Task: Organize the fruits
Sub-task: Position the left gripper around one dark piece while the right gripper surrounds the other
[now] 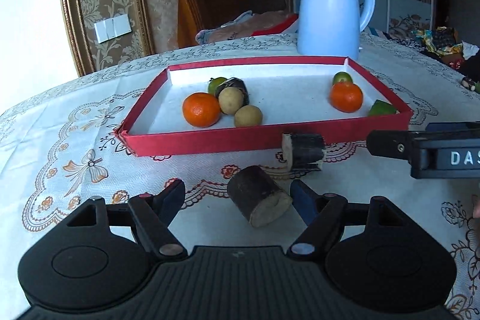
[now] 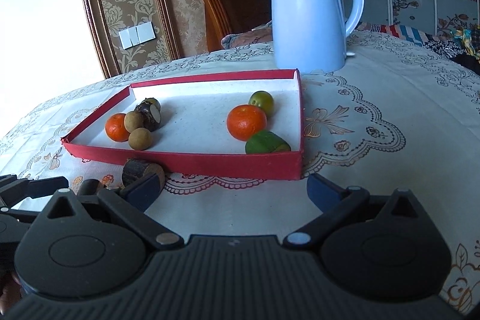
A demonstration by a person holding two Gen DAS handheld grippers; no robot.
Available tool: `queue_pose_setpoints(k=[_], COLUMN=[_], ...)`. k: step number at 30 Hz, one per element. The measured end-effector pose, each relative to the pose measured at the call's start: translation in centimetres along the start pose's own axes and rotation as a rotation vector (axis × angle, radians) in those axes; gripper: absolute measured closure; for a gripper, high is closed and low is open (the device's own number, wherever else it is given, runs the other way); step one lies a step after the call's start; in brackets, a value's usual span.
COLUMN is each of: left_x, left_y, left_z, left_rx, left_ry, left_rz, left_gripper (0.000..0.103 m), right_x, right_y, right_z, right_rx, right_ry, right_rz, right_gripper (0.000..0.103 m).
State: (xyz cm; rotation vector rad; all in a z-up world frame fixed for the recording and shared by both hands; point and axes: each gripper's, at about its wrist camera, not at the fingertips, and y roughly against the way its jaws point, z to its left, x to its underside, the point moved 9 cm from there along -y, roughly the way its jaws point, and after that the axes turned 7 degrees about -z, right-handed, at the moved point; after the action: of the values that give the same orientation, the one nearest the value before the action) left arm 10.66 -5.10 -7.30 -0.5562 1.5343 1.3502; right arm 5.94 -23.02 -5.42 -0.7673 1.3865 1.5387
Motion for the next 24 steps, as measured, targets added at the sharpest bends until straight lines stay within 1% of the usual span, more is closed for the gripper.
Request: queue_pose_setpoints(k=[1,2,5,6,8,12,15,20,24], left_x=[0.2,0.3,0.3,0.4,0.3,-0.1,-0.3,0.0,0.1], left_y=[-0.3,-0.6,-0.8,-0.8,-0.9,-0.6,-0.7,-1.3,-1.4], left_z=[0.4,0.9,2.5,3.0,3.3,2.7,2.7,3.8,4.2], left_rx=[-0.023,-0.041,-0.086,-0.100,-0.096,-0.112,-0.120,-0.145,-0.152], left_ry=[0.008,0.022,0.077,0.093,0.113,0.058,0.047,0.095,0.116], left_rz=[0.015,0.034,0.040,0.045,0.049,0.018,0.012,0.042,0.052], left_gripper=[0.034,0.038,0.039,0.039,0.039,0.039,0.039,0.039,0.033], right_x=[0.1,0.2,0.3,0.3,0.3,0.2,0.0,-0.2,0.0], right_y=[-0.1,-0.1,0.0,0.0,0.0,0.1,-0.2,-1.3,-2.1], right_z=[0.2,0.4,0.6,0.7,1.1,2.3,2.8,3.5,4.2], right_rx=[-0.005,-0.007,-0.008,-0.011,-0.027,-0.080,-0.064,-0.055,-0.040], right_ry=[0.010,0.019,0.033,0.034,0.039,0.053,0.056,0.033,0.046], right_rz=[0.007,0.011,0.007,0.005,0.011,0.018,0.018,0.046,0.067], right_gripper=[0.000,0.000,0.000,0.000,0.000,0.000,0.000,0.000,0.000])
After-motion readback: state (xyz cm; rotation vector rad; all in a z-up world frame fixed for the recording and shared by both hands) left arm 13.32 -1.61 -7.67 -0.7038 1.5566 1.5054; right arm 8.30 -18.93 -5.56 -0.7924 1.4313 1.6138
